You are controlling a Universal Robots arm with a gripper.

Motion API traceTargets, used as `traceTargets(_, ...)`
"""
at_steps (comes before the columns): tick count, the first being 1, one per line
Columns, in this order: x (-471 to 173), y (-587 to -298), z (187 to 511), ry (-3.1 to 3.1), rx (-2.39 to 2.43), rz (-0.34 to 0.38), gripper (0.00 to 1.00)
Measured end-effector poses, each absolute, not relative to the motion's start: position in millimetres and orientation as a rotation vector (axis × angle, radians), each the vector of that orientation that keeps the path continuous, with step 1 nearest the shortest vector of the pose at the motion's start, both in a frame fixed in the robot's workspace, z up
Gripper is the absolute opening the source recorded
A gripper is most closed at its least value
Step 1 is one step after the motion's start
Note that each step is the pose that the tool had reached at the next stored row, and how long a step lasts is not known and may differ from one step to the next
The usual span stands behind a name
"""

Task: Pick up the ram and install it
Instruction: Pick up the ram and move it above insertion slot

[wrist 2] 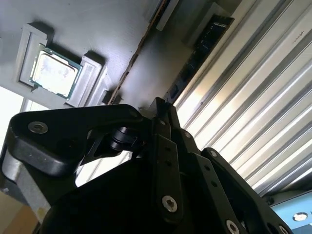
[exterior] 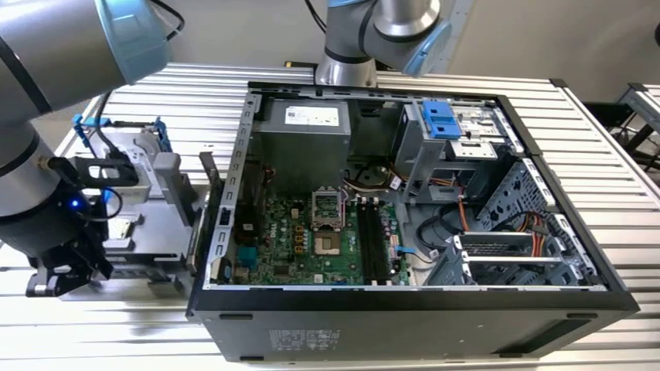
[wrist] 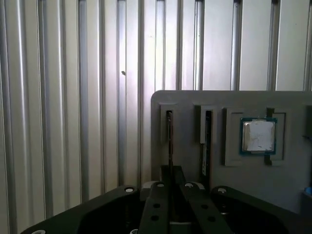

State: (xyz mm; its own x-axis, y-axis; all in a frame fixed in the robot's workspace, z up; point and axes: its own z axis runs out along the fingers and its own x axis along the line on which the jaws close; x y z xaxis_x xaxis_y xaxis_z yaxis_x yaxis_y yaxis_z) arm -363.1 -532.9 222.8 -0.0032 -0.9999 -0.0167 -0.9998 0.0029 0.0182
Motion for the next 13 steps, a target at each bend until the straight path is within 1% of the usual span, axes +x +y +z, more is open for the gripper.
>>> traceTargets(13, -363, -533, 240, -2.224, 2.217, -0.039, 0.00)
